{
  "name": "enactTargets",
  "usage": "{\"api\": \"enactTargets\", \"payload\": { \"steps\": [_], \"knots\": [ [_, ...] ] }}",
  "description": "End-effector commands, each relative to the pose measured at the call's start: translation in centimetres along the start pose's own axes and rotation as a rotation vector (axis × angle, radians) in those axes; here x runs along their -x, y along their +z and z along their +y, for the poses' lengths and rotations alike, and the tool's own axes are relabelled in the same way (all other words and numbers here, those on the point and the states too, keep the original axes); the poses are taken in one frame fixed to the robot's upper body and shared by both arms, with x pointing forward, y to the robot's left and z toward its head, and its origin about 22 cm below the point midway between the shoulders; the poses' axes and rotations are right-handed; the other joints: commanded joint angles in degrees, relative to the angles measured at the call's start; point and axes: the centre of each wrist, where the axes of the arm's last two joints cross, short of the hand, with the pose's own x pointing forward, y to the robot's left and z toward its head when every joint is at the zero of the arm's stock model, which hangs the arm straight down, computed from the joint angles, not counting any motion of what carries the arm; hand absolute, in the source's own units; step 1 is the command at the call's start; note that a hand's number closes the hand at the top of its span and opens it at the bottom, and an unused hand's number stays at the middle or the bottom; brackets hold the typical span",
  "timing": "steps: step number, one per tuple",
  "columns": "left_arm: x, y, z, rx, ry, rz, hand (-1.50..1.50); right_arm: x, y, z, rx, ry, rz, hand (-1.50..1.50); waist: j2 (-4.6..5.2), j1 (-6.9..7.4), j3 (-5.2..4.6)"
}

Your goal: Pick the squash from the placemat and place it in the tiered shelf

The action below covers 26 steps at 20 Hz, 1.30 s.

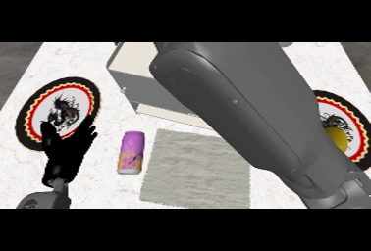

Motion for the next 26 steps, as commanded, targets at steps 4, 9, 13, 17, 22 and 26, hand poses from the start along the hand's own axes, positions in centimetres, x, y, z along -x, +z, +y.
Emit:
{"api": "enactTargets", "payload": {
  "steps": [4, 9, 13, 17, 22, 26],
  "knots": [
    [1.3, -0.3, -0.6, 0.005, 0.018, 0.016, 0.0, 3.4, -2.9, 1.8, -0.002, 0.058, 0.153, 1.5, 0.27, -0.17, -0.06],
    [0.2, -0.2, 0.4, -0.002, -0.005, 0.016, 0.0, 3.8, -2.2, 2.1, 0.01, 0.075, 0.131, 1.5, 0.08, -0.24, -0.03],
    [1.2, 0.7, -0.3, 0.007, -0.002, 0.002, 0.0, 2.7, -2.5, 3.6, 0.029, 0.064, 0.1, 1.5, 0.23, 0.53, -0.06],
    [1.1, 0.0, -1.2, 0.016, -0.008, 0.01, 0.0, 4.7, -4.6, 2.2, 0.008, 0.03, 0.086, 1.5, 0.25, 0.14, -0.05],
    [-0.4, 0.5, -0.4, 0.006, -0.007, 0.002, 0.0, 4.0, -4.7, 3.0, 0.007, 0.031, 0.084, 1.5, 0.26, 0.56, -0.04],
    [1.0, 1.4, -0.4, 0.01, 0.007, 0.01, 0.0, 3.7, -4.4, 1.8, -0.022, 0.121, 0.073, 1.5, 0.08, 0.31, -0.04]
  ]
}}
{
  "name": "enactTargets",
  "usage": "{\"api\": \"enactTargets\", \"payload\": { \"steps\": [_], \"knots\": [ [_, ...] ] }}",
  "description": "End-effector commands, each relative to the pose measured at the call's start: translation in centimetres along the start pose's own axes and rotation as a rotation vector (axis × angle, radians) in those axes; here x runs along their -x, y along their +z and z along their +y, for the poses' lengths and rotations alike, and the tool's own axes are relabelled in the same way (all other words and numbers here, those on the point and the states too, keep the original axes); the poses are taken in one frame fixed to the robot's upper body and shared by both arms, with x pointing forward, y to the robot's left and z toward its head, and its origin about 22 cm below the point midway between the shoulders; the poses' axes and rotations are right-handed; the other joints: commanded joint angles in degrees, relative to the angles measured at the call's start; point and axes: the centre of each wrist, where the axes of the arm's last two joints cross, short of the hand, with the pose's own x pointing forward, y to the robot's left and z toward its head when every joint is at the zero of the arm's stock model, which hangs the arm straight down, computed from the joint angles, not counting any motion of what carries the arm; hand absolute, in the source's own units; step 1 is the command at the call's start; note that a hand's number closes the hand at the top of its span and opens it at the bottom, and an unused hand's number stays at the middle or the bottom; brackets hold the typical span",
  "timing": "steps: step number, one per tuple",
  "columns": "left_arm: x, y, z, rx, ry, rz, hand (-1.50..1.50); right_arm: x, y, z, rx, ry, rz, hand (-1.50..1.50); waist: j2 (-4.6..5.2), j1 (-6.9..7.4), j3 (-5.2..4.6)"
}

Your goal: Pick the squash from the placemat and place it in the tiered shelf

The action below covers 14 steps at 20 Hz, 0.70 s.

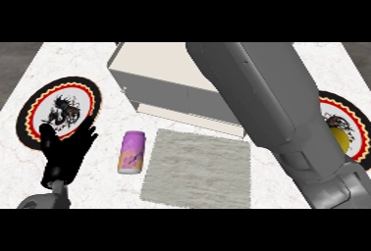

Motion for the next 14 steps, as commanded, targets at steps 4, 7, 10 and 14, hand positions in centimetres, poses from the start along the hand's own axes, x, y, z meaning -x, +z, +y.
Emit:
{"api": "enactTargets", "payload": {
  "steps": [4, 7, 10, 14],
  "knots": [
    [0.7, -0.8, -0.5, -0.005, -0.003, 0.026, 0.0, 0.0, 0.3, -0.9, 0.104, -0.265, 0.109, -1.5, 0.16, -0.25, -0.11],
    [0.5, 0.3, -0.7, 0.013, -0.007, 0.027, 0.0, 0.3, 0.3, -0.9, 0.123, -0.336, 0.139, -1.5, 0.09, 0.36, -0.09],
    [0.1, 0.4, -0.4, 0.015, -0.004, 0.003, 0.0, 1.0, -0.6, -2.5, 0.154, -0.475, 0.128, -1.5, 0.14, 0.41, -0.06],
    [-0.1, 0.6, 0.3, -0.005, 0.009, 0.026, 0.0, 2.0, -0.1, -3.6, 0.19, -0.629, 0.135, -1.5, -0.15, -0.02, -0.02]
  ]
}}
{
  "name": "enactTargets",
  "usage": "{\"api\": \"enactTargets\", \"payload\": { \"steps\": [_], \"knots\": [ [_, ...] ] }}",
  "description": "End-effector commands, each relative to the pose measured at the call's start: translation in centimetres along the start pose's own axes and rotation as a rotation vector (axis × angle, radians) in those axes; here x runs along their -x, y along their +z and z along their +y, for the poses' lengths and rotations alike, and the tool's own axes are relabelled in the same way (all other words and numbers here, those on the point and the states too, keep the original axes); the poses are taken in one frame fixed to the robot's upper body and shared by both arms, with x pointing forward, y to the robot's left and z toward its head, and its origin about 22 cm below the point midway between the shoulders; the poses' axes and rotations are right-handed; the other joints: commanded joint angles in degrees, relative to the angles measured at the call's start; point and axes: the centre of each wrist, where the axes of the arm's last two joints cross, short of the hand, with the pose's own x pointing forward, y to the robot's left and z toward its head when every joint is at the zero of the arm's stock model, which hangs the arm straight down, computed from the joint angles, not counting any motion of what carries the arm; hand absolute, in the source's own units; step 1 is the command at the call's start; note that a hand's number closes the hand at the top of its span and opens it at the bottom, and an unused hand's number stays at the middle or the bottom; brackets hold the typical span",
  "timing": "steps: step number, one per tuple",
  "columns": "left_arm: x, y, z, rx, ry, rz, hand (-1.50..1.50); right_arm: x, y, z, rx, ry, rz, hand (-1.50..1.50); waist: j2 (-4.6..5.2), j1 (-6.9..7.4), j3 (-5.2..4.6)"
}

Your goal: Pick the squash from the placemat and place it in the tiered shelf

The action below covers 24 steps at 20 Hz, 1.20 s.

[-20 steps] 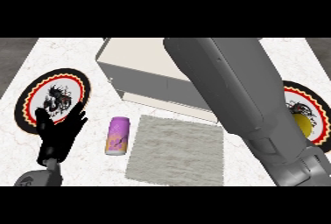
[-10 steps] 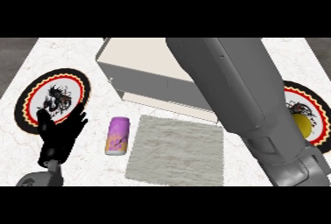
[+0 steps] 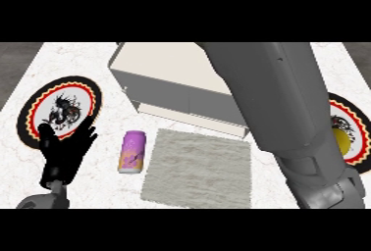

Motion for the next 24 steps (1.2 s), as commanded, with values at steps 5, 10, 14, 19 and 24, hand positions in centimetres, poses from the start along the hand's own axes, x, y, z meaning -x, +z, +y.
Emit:
{"api": "enactTargets", "payload": {
  "steps": [5, 10, 14, 19, 24],
  "knots": [
    [0.2, 0.5, 0.7, -0.025, 0.001, 0.011, 0.0, -1.1, -1.0, -4.0, 0.184, -0.266, 0.064, -1.5, -0.19, -0.44, -0.06],
    [0.5, -0.1, 0.8, -0.039, 0.008, 0.017, 0.0, 1.8, -1.3, -5.4, 0.328, -0.206, 0.116, -1.5, -0.44, -1.81, -0.06],
    [0.5, 0.0, 0.0, -0.04, 0.026, 0.025, 0.0, 2.9, -2.1, -10.4, 0.475, -0.31, 0.133, -1.5, -0.58, -2.42, -0.02],
    [1.4, 1.0, 1.8, -0.047, -0.006, 0.022, 0.0, 5.7, 0.1, -15.0, 0.477, -0.375, 0.188, -1.5, -0.78, -2.4, -0.01],
    [2.6, 0.8, 0.2, -0.022, 0.002, 0.033, 0.0, 7.2, 1.8, -21.1, 0.426, -0.36, 0.144, -1.5, -0.56, -2.28, -0.03]
  ]
}}
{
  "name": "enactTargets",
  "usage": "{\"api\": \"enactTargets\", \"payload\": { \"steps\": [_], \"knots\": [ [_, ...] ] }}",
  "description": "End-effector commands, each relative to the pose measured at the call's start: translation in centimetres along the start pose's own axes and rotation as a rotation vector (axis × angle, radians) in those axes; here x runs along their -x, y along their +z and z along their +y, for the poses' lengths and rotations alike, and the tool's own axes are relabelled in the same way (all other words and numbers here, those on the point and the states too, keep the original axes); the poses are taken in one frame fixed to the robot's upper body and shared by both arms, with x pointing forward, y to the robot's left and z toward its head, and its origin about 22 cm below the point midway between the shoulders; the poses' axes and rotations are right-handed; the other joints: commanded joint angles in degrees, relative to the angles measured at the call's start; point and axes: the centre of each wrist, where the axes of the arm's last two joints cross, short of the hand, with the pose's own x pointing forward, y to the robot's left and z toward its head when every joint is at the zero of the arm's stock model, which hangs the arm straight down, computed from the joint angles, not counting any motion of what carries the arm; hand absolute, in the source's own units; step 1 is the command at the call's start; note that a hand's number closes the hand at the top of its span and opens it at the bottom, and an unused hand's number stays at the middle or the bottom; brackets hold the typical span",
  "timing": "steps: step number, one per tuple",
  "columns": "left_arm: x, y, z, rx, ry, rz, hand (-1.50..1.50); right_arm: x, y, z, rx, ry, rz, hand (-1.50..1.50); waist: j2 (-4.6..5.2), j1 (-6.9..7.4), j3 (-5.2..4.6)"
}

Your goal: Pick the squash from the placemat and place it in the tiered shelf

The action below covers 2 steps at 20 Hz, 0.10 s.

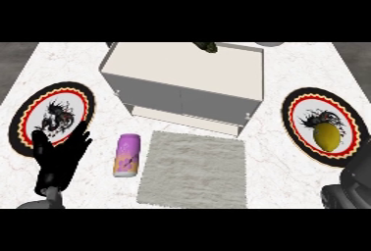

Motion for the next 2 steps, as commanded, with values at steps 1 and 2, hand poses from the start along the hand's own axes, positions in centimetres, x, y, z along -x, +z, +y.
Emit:
{"api": "enactTargets", "payload": {
  "steps": [1, 2],
  "knots": [
    [0.1, 0.1, 0.5, 0.014, 0.013, 0.021, 0.0, 1.5, 0.4, -5.3, -0.027, 0.045, 0.047, -1.5, 0.26, 0.29, -0.08],
    [-1.2, -2.1, 0.3, -0.003, 0.005, 0.008, 0.0, 1.8, 0.5, -5.5, -0.037, 0.032, 0.074, -1.5, 0.46, -0.18, -0.12]
  ]
}}
